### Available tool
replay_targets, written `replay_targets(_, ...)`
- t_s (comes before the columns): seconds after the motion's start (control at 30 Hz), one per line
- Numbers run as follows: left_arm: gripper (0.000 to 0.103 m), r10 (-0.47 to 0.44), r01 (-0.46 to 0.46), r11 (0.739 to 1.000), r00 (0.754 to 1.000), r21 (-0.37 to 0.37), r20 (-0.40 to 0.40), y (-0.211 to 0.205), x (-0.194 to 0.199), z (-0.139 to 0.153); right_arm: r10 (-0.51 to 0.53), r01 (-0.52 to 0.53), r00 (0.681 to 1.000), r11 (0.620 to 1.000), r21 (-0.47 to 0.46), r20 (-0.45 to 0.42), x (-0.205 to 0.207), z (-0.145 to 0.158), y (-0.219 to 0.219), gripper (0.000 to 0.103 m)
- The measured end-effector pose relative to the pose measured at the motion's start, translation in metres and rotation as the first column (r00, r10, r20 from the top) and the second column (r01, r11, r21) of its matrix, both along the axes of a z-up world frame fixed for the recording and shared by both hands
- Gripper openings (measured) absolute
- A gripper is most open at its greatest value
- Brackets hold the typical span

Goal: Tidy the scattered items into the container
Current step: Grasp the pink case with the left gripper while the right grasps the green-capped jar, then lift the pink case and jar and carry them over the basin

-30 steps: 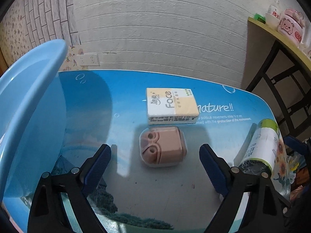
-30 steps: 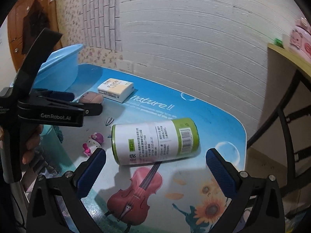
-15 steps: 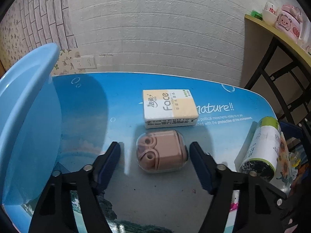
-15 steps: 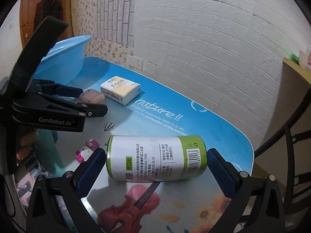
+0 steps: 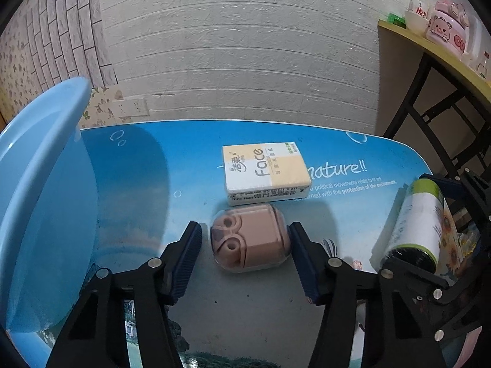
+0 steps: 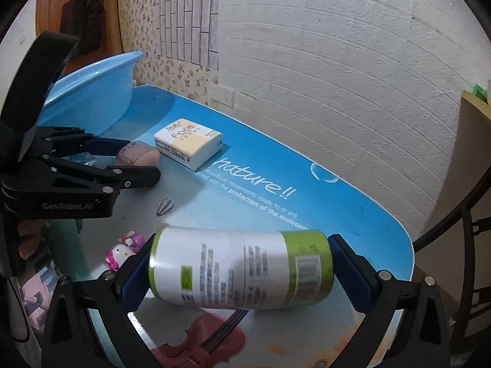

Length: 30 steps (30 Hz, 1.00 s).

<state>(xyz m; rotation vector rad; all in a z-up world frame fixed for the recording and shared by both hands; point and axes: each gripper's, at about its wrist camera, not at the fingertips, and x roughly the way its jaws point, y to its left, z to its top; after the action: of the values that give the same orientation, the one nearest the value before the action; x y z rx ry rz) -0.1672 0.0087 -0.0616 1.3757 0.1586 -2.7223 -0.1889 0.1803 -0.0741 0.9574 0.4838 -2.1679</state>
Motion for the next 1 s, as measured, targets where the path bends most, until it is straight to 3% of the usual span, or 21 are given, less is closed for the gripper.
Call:
replay_targets(0.3, 0.048, -0.017, 0.017, 1.000, 1.000, -0.011, -0.003, 0.002, 0.001, 0.000, -0.026, 0.026, 1.000, 1.000, -0.012, 0.012, 0.004, 0.001, 0.003, 0.097)
replay_targets(0.47, 0.048, -0.030, 0.030, 1.000, 1.000, -0.008, 0.002, 0.001, 0.007, 0.000, -0.099, 0.100, 0.995, 0.994, -0.033, 0.020, 0.009, 0.004, 0.011, 0.097)
replay_targets(0.77, 0.048, -0.068, 0.068, 0.998, 0.998, 0.003, -0.005, -0.003, 0.036, 0.004, -0.327, 0.328, 0.945, 0.939, -0.103, 0.034, 0.036, 0.018, 0.039, 0.097)
replay_targets(1.0, 0.048, -0.103, 0.103, 0.995, 0.995, -0.001, -0.008, -0.002, 0.065, 0.011, -0.433, 0.435, 0.900, 0.891, -0.133, 0.044, 0.073, 0.030, 0.039, 0.097)
